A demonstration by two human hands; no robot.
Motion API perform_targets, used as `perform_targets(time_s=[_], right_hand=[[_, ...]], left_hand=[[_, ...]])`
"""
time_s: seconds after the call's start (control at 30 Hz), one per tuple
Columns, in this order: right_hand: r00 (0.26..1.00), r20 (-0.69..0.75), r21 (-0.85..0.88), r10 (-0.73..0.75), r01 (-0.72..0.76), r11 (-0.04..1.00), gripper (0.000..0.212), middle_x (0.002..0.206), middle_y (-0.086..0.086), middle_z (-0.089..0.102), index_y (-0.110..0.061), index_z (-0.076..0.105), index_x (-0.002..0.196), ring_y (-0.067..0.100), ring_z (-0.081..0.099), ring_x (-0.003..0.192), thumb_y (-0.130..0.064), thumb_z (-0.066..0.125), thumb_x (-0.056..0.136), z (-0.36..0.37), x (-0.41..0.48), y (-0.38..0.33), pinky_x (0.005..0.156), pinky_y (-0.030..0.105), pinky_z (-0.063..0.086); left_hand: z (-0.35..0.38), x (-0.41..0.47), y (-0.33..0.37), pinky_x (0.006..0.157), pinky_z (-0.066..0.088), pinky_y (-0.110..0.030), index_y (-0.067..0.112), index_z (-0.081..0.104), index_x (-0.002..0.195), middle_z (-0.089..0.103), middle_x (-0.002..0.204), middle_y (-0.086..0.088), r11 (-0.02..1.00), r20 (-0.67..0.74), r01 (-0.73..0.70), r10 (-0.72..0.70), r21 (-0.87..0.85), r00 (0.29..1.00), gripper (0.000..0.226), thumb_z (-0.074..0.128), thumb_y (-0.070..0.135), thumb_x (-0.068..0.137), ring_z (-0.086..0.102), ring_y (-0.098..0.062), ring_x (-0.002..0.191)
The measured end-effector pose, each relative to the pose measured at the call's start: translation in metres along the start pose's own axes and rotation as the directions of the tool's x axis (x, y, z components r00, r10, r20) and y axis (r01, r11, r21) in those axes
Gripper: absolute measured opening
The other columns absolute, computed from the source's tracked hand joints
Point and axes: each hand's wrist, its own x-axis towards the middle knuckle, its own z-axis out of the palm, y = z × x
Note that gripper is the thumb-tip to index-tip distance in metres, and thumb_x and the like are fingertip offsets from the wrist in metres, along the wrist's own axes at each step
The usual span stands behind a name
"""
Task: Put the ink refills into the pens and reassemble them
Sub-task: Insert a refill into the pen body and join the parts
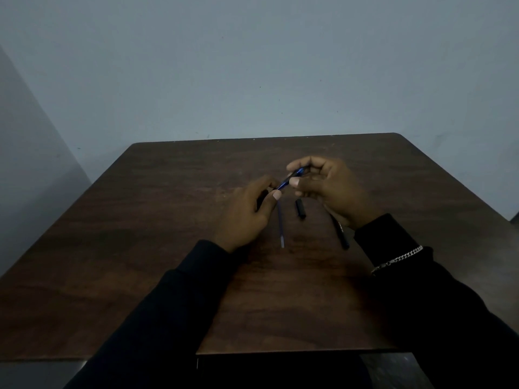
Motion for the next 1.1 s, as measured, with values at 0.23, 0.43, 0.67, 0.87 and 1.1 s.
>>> perform_targets(time_s=[0.23,0.43,0.67,0.87,1.1], right_hand=[[0.998,-0.020,0.092,0.059,-0.057,0.994,0.013,0.098,0.008,0.077,-0.009,0.073,0.103,0.014,0.071,0.087,-0.003,0.072,0.091,0.001,0.001,-0.002,0.074,0.028,0.059],[0.985,-0.167,0.233,0.029,0.011,0.972,0.014,0.100,0.010,0.078,-0.009,0.066,0.110,0.022,0.076,0.093,-0.002,0.056,0.102,-0.013,0.004,-0.010,0.071,0.025,0.057],[0.964,-0.265,-0.250,0.008,-0.077,0.965,0.029,0.084,0.008,0.079,-0.009,0.063,0.119,0.008,0.073,0.065,-0.015,0.075,0.093,-0.014,0.002,-0.006,0.057,0.019,0.056],[0.947,-0.305,-0.614,0.098,-0.274,0.740,0.011,0.064,0.003,0.073,-0.014,0.071,0.088,0.002,0.066,0.048,-0.020,0.080,0.088,-0.013,0.005,0.007,0.054,0.021,0.051],[0.910,-0.318,-0.707,0.266,-0.414,0.573,0.015,0.065,0.007,0.073,-0.009,0.069,0.082,0.006,0.067,0.045,-0.017,0.077,0.092,-0.007,0.013,0.019,0.054,0.026,0.058]], left_hand=[[0.002,0.001,-0.004,0.063,0.047,-0.041,0.018,0.065,0.093,0.061,0.076,-0.004,0.996,-0.056,0.014,-0.019,-0.090,0.998,0.022,0.051,0.022,0.110,0.055,-0.017,0.069],[0.001,0.002,-0.006,0.059,0.041,-0.035,0.016,0.066,0.091,0.060,0.072,-0.007,0.993,-0.080,0.027,-0.036,-0.117,0.996,0.022,0.053,0.022,0.108,0.052,-0.012,0.063],[0.003,0.003,-0.010,0.059,0.041,-0.033,0.022,0.064,0.090,0.056,0.068,0.005,0.993,-0.095,0.049,-0.059,-0.108,0.994,0.023,0.051,0.029,0.108,0.051,-0.007,0.062],[0.002,0.003,-0.009,0.057,0.039,-0.033,0.019,0.063,0.087,0.057,0.068,-0.003,0.994,-0.114,0.034,-0.046,-0.108,0.992,0.024,0.052,0.026,0.107,0.049,-0.007,0.060],[0.001,0.003,-0.009,0.058,0.039,-0.033,0.018,0.062,0.088,0.058,0.070,-0.005,0.995,-0.102,0.041,-0.051,-0.096,0.994,0.024,0.053,0.025,0.108,0.048,-0.007,0.061]])
